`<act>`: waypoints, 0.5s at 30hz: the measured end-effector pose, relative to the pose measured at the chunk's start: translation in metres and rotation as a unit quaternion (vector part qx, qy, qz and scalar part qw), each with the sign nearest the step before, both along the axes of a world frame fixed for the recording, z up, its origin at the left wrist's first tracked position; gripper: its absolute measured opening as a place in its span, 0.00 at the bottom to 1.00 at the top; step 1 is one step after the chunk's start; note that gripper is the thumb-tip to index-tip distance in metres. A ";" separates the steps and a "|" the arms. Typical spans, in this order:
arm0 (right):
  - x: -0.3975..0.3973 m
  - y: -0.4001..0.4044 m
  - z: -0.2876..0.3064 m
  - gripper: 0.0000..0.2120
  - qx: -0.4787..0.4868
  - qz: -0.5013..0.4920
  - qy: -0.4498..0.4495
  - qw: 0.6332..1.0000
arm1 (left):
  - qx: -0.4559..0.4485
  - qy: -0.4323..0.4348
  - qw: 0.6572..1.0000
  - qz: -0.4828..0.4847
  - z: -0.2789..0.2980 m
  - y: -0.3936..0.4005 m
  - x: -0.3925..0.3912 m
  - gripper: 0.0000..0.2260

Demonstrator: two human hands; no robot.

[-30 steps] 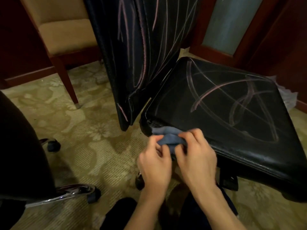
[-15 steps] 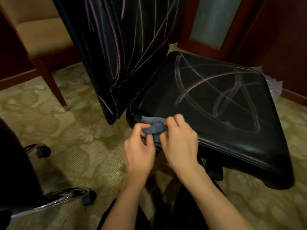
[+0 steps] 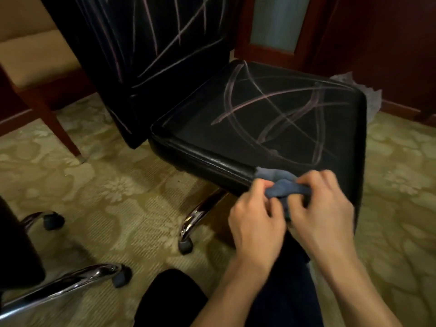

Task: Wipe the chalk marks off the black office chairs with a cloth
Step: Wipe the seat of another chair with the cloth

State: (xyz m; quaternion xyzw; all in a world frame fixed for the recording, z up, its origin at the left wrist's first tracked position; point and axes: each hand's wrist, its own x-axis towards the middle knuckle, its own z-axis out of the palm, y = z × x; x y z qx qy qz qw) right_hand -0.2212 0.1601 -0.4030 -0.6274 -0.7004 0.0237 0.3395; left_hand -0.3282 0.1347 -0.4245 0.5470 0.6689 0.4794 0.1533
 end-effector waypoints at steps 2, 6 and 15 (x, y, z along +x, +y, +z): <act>0.031 -0.008 -0.004 0.06 -0.017 -0.012 0.030 0.999 | -0.011 0.073 0.996 -0.053 0.005 -0.006 0.017 0.09; 0.057 -0.006 -0.006 0.05 -0.032 0.024 0.097 0.994 | -0.058 0.131 0.985 -0.091 0.018 0.000 0.021 0.09; 0.014 -0.001 -0.009 0.12 -0.035 0.071 0.097 0.992 | -0.087 0.114 0.989 -0.044 0.015 0.022 -0.038 0.11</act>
